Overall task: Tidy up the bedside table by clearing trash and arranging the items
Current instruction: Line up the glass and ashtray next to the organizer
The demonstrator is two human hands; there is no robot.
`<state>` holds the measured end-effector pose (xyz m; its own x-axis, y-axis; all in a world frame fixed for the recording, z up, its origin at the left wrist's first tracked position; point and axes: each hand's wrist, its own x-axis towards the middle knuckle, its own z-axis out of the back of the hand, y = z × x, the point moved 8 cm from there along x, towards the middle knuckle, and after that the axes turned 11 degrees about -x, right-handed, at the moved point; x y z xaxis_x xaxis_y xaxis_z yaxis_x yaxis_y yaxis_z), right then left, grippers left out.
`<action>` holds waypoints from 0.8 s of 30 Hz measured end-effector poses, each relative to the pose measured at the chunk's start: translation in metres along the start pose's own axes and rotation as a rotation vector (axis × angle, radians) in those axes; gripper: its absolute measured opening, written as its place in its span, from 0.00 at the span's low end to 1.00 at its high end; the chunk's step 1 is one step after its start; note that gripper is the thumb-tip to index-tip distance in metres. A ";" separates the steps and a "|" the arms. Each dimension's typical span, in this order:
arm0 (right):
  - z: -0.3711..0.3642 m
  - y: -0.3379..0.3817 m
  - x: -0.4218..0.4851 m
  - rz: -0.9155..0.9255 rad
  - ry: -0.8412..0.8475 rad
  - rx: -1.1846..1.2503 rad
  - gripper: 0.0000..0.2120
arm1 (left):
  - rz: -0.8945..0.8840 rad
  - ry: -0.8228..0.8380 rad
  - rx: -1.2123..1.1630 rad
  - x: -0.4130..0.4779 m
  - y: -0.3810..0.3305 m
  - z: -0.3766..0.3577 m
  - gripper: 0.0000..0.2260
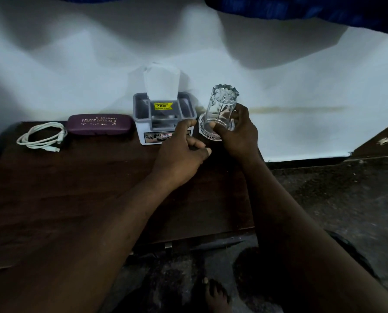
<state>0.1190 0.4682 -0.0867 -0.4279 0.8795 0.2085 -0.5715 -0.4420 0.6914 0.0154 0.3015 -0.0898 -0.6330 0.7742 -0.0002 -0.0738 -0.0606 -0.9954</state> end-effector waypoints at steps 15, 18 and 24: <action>-0.007 0.000 -0.001 0.087 0.178 -0.157 0.41 | -0.016 0.012 0.038 -0.004 -0.001 0.002 0.32; -0.003 0.007 -0.007 0.079 0.152 -0.140 0.46 | -0.019 0.020 0.047 -0.006 -0.003 0.002 0.33; 0.017 0.012 -0.011 -0.017 0.108 -0.159 0.54 | -0.098 0.024 0.152 -0.018 -0.020 0.005 0.32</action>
